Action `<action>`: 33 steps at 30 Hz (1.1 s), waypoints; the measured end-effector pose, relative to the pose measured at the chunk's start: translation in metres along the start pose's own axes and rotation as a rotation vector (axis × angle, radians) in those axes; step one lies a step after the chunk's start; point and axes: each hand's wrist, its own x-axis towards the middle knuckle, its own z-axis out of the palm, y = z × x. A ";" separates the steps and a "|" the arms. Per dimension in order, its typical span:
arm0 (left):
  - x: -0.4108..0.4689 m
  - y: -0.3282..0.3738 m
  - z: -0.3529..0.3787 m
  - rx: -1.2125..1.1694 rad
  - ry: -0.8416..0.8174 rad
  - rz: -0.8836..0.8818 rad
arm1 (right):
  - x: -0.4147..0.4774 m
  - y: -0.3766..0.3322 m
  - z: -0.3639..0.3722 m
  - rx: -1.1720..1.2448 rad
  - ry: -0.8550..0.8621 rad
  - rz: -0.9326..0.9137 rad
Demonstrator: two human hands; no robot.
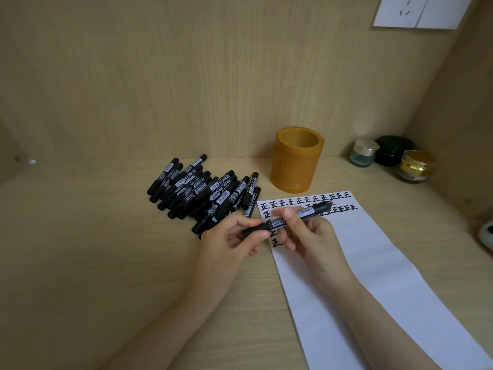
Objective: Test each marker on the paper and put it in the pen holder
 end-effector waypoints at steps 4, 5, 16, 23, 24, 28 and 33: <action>0.001 0.001 -0.002 0.103 0.033 0.029 | 0.000 0.001 -0.005 -0.236 0.332 -0.208; 0.000 0.000 -0.002 0.128 0.040 0.030 | 0.000 0.000 -0.008 -0.401 0.359 -0.350; 0.004 0.004 0.000 0.039 -0.004 0.037 | 0.011 0.000 -0.017 -0.967 -0.084 -0.805; 0.011 -0.013 -0.005 0.588 0.025 0.117 | 0.055 -0.051 -0.019 -0.349 0.281 -0.436; 0.013 -0.017 -0.004 0.639 0.037 0.157 | 0.068 -0.062 -0.021 -0.286 0.333 -0.435; 0.017 -0.026 -0.005 0.752 0.089 0.283 | 0.115 -0.087 -0.021 -0.203 0.474 -0.435; 0.019 -0.033 -0.007 0.797 0.062 0.194 | 0.150 -0.074 -0.019 -0.590 0.525 -0.325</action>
